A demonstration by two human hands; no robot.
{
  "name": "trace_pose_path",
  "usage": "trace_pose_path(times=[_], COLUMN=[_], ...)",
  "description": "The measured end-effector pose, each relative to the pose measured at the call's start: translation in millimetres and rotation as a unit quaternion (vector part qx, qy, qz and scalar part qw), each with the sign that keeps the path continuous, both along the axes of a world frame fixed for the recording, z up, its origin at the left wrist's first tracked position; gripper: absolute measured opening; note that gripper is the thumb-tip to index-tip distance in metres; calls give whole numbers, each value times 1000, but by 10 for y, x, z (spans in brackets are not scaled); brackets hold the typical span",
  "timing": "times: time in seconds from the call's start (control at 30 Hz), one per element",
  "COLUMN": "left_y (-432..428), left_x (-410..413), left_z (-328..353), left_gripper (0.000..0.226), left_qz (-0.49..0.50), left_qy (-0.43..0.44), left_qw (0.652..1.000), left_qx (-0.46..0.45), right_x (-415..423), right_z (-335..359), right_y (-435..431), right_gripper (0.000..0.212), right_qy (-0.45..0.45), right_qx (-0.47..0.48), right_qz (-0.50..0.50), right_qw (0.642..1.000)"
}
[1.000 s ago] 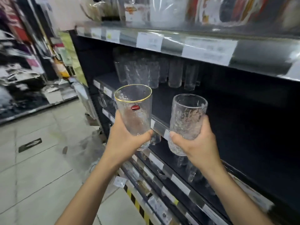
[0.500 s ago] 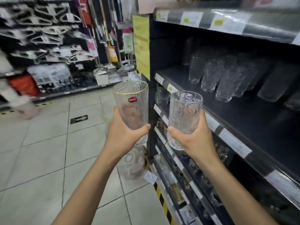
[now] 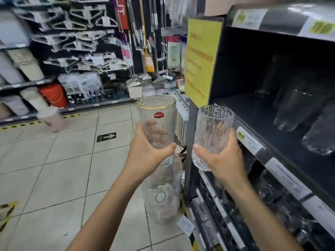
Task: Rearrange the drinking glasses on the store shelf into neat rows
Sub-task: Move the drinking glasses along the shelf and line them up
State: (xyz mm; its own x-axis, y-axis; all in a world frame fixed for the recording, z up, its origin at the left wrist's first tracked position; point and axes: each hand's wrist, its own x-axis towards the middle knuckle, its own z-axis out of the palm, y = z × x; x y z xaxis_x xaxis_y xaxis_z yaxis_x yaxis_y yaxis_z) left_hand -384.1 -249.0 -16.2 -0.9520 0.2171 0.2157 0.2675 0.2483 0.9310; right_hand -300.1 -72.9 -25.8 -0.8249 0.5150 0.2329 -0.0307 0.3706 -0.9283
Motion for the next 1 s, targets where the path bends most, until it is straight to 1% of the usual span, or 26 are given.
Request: trace_pose_path(times=[0.13,0.27,0.4,0.5,0.57,0.67,0.8,0.83,0.9,1.0], left_y=[227,475,780,1044,1241,1491,1732,1781,1857,1948], left_x=[-634,-1132,-1446,-1598,-1660,-1694,-1677,-1668,-1623,-1556], left_z=[53,67,127,172,172,208,296,303,326,314], left_gripper=[65,66,67,75,85,78,79,75,65,64], left_qz=[-15,-37,-105,-174,-227,-297,-394,-414,-457,-509], left_qy=[1,-2,2,-9,-11,-14,1,6,16,22], left_qw=[1000,999,994,984,973,954,918,909,889,861], left_qx=[-13,-16,-24,-33,-36,-36,-42,-36,-24,-16], right_x=[-617,-990,-1138,-1129,-1081,-949,-710,-650,-535,-370], right_z=[19,81,184,193,196,216,236,246,267,265], right_y=[200,408,622,767,818,826,716,673,578,424], right_gripper=[61,55,57,59,60,56,55,54,54,55], right_qy=[2,24,43,57,59,56,56,54,52,45], right_qx=[-15,-34,-25,-22,-17,0,8,12,17,18], right_qz=[-18,-33,-71,-143,-197,-283,-388,-411,-450,-498], right_qw=[1000,999,996,988,978,957,920,910,891,866])
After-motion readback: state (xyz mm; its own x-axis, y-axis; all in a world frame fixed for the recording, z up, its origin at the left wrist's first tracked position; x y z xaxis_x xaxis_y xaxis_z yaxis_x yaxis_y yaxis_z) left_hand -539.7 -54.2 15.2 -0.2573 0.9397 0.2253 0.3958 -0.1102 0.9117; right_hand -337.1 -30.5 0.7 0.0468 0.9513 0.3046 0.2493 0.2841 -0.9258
